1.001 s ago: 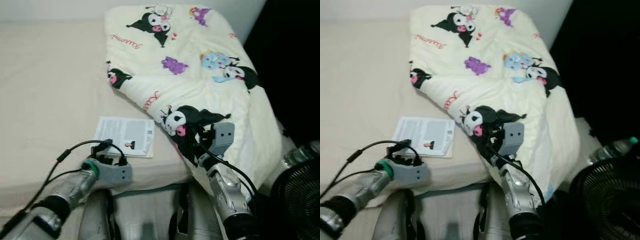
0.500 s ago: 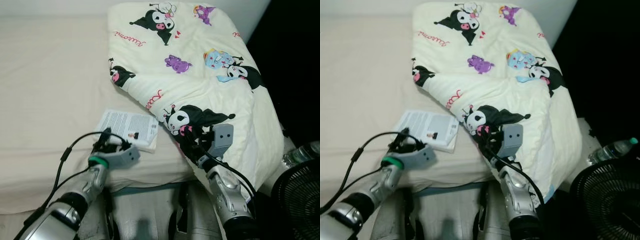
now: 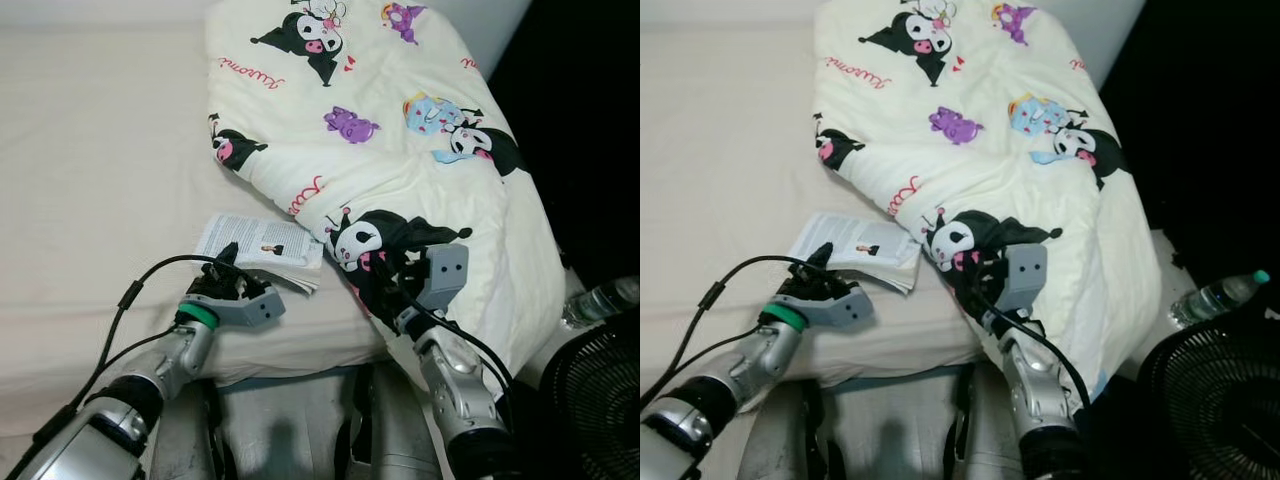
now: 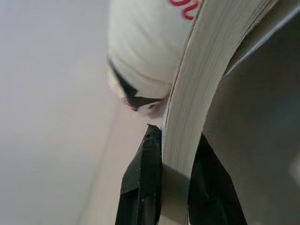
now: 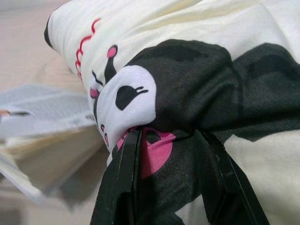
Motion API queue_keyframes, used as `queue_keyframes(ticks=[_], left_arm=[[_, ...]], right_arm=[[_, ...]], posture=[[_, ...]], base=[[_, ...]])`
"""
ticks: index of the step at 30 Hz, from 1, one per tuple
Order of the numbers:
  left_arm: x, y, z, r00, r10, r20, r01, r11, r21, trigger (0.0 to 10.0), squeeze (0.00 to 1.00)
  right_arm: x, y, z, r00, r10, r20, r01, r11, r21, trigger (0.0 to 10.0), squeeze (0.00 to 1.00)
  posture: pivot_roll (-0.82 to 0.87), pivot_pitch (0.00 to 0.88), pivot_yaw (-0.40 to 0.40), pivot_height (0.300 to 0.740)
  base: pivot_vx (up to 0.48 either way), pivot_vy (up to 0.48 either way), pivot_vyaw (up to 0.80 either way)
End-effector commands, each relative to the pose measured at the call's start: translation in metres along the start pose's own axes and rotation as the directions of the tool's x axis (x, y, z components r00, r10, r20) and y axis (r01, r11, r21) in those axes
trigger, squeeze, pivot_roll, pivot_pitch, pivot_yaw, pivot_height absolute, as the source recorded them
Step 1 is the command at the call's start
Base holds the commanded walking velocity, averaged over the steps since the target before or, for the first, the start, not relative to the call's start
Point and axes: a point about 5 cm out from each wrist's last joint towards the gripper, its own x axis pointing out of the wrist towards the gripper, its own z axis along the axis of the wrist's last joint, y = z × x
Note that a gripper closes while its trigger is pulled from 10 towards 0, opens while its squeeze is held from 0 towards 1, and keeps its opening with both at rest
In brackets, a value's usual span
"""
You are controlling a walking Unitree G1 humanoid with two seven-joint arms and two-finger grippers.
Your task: Clean up the room
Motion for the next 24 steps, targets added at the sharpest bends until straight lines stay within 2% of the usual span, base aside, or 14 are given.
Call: queue_keyframes(ticks=[1,3,5,6,7,8,10,11,12,13,15,16,18,24], left_arm=[[0.002,0.005,0.005,0.999,0.043,0.027,-0.042,0.998,-0.04,0.0,0.0],[0.006,0.015,0.001,0.996,0.088,-0.008,-0.088,0.992,-0.091,0.0,0.0],[0.018,0.04,-0.007,0.985,0.114,-0.13,-0.149,0.942,-0.302,0.0,0.0],[0.02,0.053,-0.004,0.981,0.132,-0.142,-0.18,0.891,-0.416,10.0,0.0],[0.02,0.066,0.001,0.975,0.148,-0.164,-0.214,0.812,-0.543,10.0,0.0],[0.017,0.073,0.005,0.973,0.157,-0.171,-0.23,0.754,-0.615,10.0,0.0],[0.012,0.084,0.014,0.966,0.143,-0.214,-0.257,0.596,-0.761,10.0,0.0],[0.01,0.085,0.016,0.966,0.139,-0.219,-0.259,0.557,-0.789,10.0,0.0],[0.01,0.085,0.016,0.966,0.139,-0.219,-0.259,0.557,-0.789,10.0,0.0],[0.006,0.095,0.025,0.962,0.17,-0.214,-0.271,0.497,-0.824,10.0,0.0],[0.005,0.097,0.027,0.961,0.18,-0.21,-0.273,0.487,-0.829,10.0,0.0],[0.001,0.103,0.034,0.959,0.199,-0.204,-0.274,0.454,-0.848,10.0,0.0],[-0.002,0.107,0.041,0.958,0.214,-0.19,-0.267,0.433,-0.861,10.0,0.0],[-0.01,0.099,0.056,0.974,0.16,-0.16,-0.215,0.43,-0.877,10.0,0.0]], right_arm=[[-0.003,-0.003,-0.006,0.999,-0.013,-0.03,0.014,1.0,0.005,10.0,0.0],[-0.002,-0.003,-0.005,1.0,-0.013,-0.026,0.014,1.0,0.004,10.0,0.0],[0.002,-0.003,0.004,1.0,-0.013,0.007,0.013,1.0,0.0,10.0,0.0],[0.004,-0.003,0.012,0.999,-0.006,0.034,0.006,1.0,-0.009,10.0,0.0],[0.005,-0.003,0.019,0.998,0.002,0.061,-0.001,1.0,-0.018,10.0,0.0],[0.006,-0.002,0.024,0.997,0.008,0.077,-0.006,1.0,-0.023,10.0,0.0],[0.008,-0.001,0.031,0.994,0.02,0.103,-0.017,0.999,-0.03,10.0,0.0],[0.008,0.0,0.033,0.994,0.023,0.108,-0.02,0.999,-0.031,10.0,0.0],[0.008,0.0,0.033,0.994,0.023,0.108,-0.02,0.999,-0.031,10.0,0.0],[0.009,0.001,0.038,0.992,0.033,0.126,-0.028,0.999,-0.036,10.0,0.0],[0.01,0.001,0.039,0.991,0.035,0.13,-0.03,0.999,-0.038,10.0,0.0],[0.011,0.002,0.043,0.989,0.041,0.142,-0.036,0.999,-0.037,10.0,0.0],[0.012,0.003,0.046,0.987,0.046,0.151,-0.042,0.999,-0.034,10.0,0.0],[0.016,0.007,0.05,0.985,0.056,0.163,-0.053,0.998,-0.022,10.0,0.0]], posture=[[-0.08,0.123,-0.008,0.579],[-0.08,0.116,-0.007,0.579],[-0.07,0.113,-0.011,0.579],[-0.07,0.107,-0.016,0.579],[-0.06,0.104,-0.02,0.579],[-0.06,0.104,-0.021,0.579],[-0.06,0.102,-0.024,0.579],[-0.06,0.102,-0.024,0.579],[-0.06,0.102,-0.024,0.579],[-0.05,0.101,-0.028,0.579],[-0.05,0.101,-0.028,0.579],[-0.03,0.095,-0.049,0.579],[-0.02,0.092,-0.06,0.579],[-0.01,0.083,-0.07,0.579]], base=[[0.0,0.0,0.0],[0.0,0.0,0.0],[0.0,0.0,0.0],[0.0,0.0,0.0],[0.0,0.0,0.0],[0.0,0.0,0.0],[0.0,0.0,0.0],[0.0,0.0,0.0],[0.0,0.0,0.0],[0.0,0.0,0.0],[0.0,0.0,0.0],[0.0,0.0,0.0],[0.0,0.0,0.0],[0.0,0.0,0.0]])
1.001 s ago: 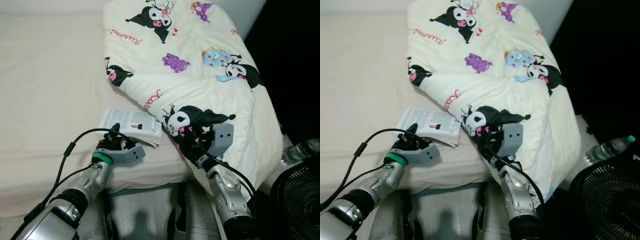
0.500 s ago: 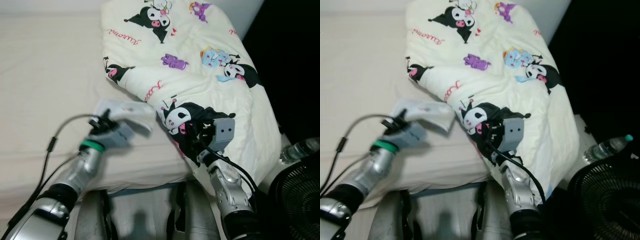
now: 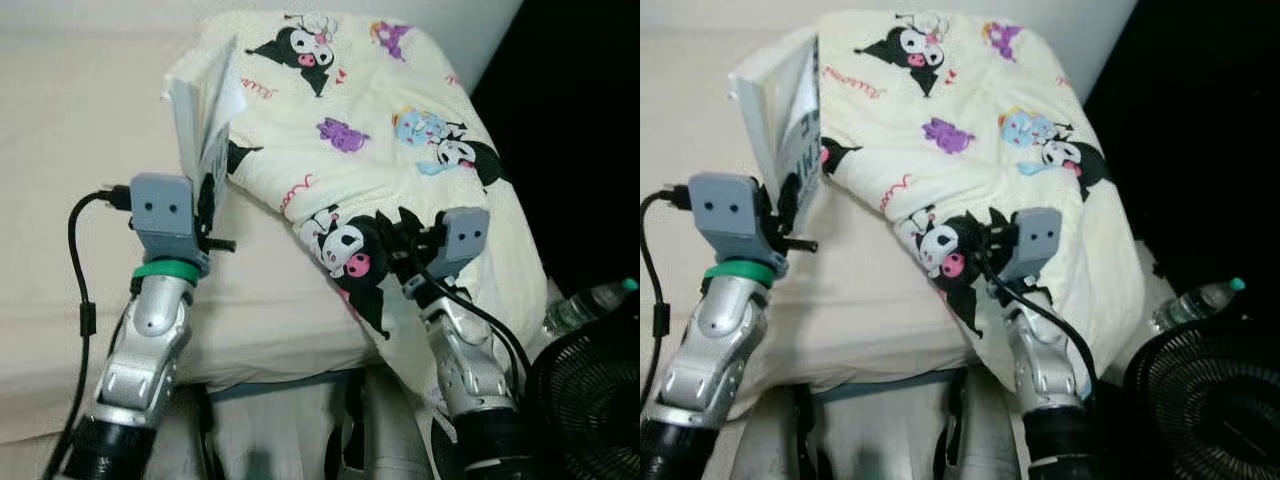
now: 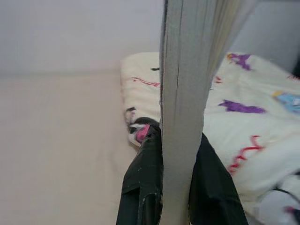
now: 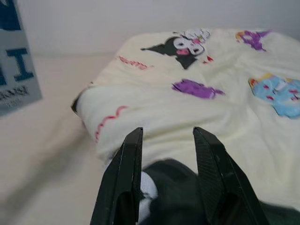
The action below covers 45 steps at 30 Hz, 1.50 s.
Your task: Clean up the room
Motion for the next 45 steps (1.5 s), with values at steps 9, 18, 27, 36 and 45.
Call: queue_keyframes(ticks=[9,18,27,36,45], left_arm=[[0.002,-0.014,-0.021,0.992,0.039,-0.122,-0.043,0.999,-0.027,10.0,0.0],[0.012,0.005,-0.007,0.998,0.039,-0.042,-0.033,0.99,0.139,10.0,0.0],[0.008,0.007,-0.01,0.998,0.016,-0.058,-0.006,0.987,0.163,10.0,0.0],[0.011,-0.001,-0.011,0.998,-0.006,-0.056,0.015,0.988,0.156,10.0,0.0],[0.014,-0.006,-0.01,0.999,-0.019,-0.051,0.026,0.989,0.145,10.0,0.0]], right_arm=[[-0.007,-0.008,-0.003,0.998,-0.063,-0.001,0.063,0.998,0.006,10.0,0.0],[-0.01,-0.017,0.002,0.995,-0.096,0.011,0.096,0.995,-0.008,10.0,0.0],[-0.009,-0.022,0.004,0.994,-0.105,0.016,0.105,0.994,-0.017,10.0,0.0],[-0.008,-0.021,0.003,0.995,-0.101,0.009,0.101,0.995,-0.02,10.0,0.0],[-0.008,-0.021,0.002,0.995,-0.099,0.005,0.099,0.995,-0.024,10.0,0.0]], posture=[[-0.03,0.06,-0.069,0.589],[-0.04,0.046,-0.063,0.613],[-0.03,0.041,-0.062,0.642],[-0.04,0.033,-0.063,0.67],[-0.04,0.023,-0.063,0.694]], base=[[0.0,0.0,0.0],[0.0,0.0,0.0],[0.0,0.0,0.0],[0.0,0.0,0.0],[0.0,0.0,0.0]])
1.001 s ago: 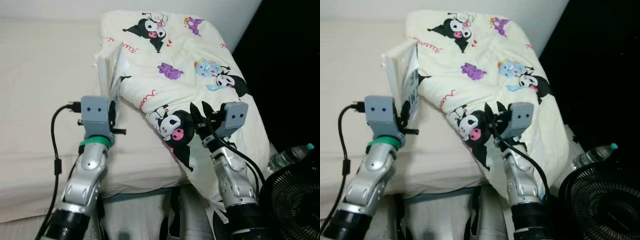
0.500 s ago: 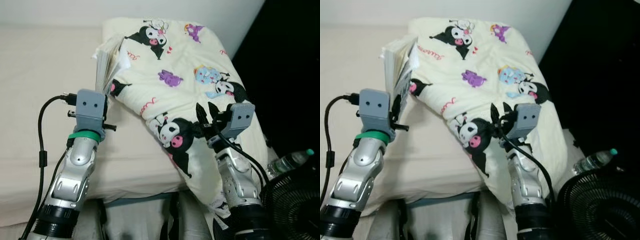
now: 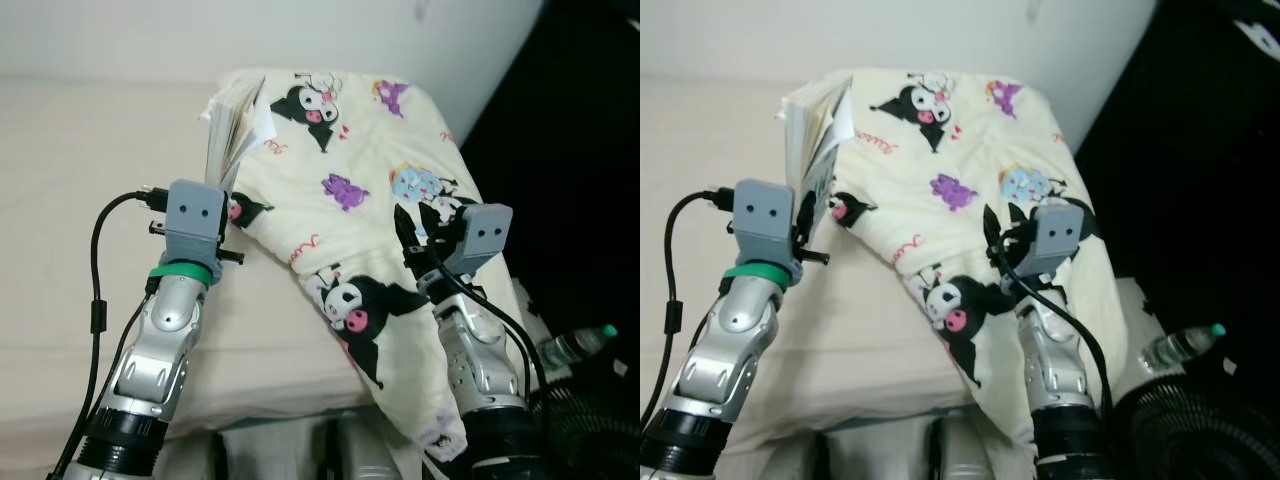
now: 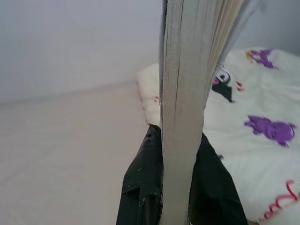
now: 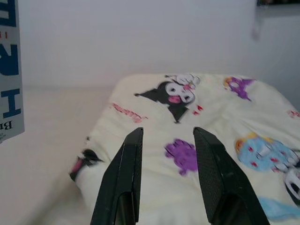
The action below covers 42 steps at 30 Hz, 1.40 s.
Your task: Clean up the room
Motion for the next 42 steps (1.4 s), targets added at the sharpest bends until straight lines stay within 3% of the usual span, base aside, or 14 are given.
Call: queue_keyframes(ticks=[1,16,42], left_arm=[[0.002,-0.003,0.007,0.999,-0.01,0.04,0.01,1.0,-0.002,10.0,0.0],[0.002,-0.018,0.005,0.996,-0.088,0.017,0.088,0.995,-0.036,10.0,0.0],[-0.002,-0.022,0.003,0.993,-0.115,0.011,0.116,0.993,-0.027,10.0,0.0]], right_arm=[[-0.003,-0.003,-0.003,1.0,-0.009,-0.015,0.009,1.0,-0.006,10.0,0.0],[-0.002,-0.002,-0.005,1.0,-0.023,-0.021,0.022,0.999,-0.032,10.0,0.0],[-0.003,0.004,-0.009,0.999,-0.02,-0.034,0.019,0.999,-0.03,10.0,0.0]], posture=[[-0.04,0.023,-0.063,0.694],[-0.04,0.02,-0.056,0.713],[-0.04,0.033,-0.054,0.713]], base=[[0.0,0.0,0.0],[0.0,0.0,0.0],[0.0,0.0,0.0]])
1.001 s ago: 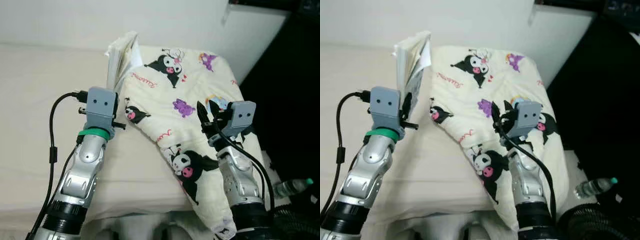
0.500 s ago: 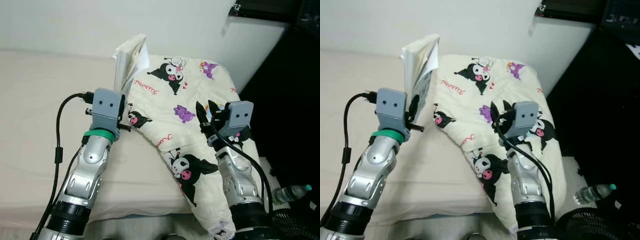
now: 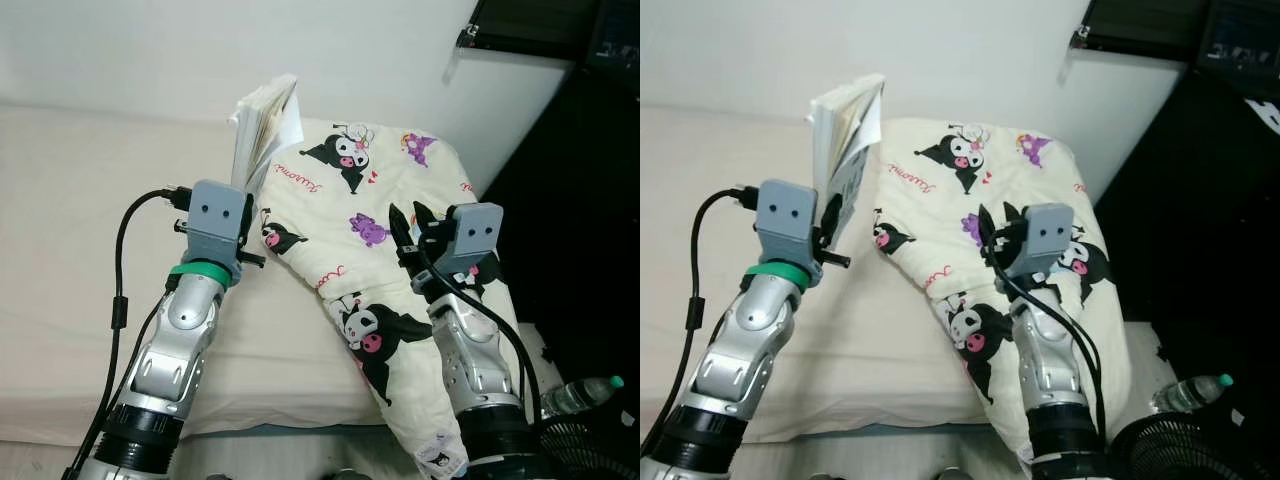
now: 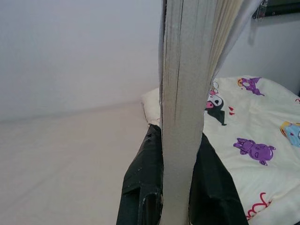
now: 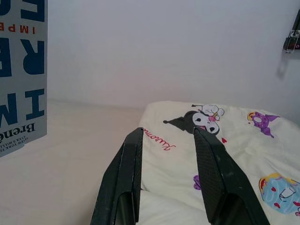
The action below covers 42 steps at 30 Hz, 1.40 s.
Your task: Clean up the room
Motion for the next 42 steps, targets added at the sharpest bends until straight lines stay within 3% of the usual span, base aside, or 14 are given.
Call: queue_keyframes(ticks=[1,19,42], left_arm=[[-0.0014,-0.0034,0.0017,1.0,-0.014,0.015,0.014,1.0,0.004,10.0,0.0],[-0.0007,-0.001,0.001,1.0,-0.007,0.016,0.006,1.0,0.008,10.0,0.0],[-0.0002,0.0002,0.0015,1.0,-0.007,0.02,0.007,1.0,0.012,10.0,0.0]], right_arm=[[-0.0044,-0.0014,-0.0069,1.0,-0.005,-0.027,0.005,1.0,-0.006,10.0,0.0],[-0.0033,0.0004,-0.007,1.0,-0.002,-0.026,0.002,1.0,-0.006,10.0,0.0],[0.0001,0.0061,-0.0066,1.0,0.009,-0.02,-0.009,1.0,0.0,10.0,0.0]], posture=[[-0.04,0.033,-0.054,0.713],[-0.03,0.036,-0.05,0.713],[-0.03,0.035,-0.045,0.713]], base=[[0.0,0.0,0.0],[0.0,0.0,0.0],[-0.392,0.0,0.0]])
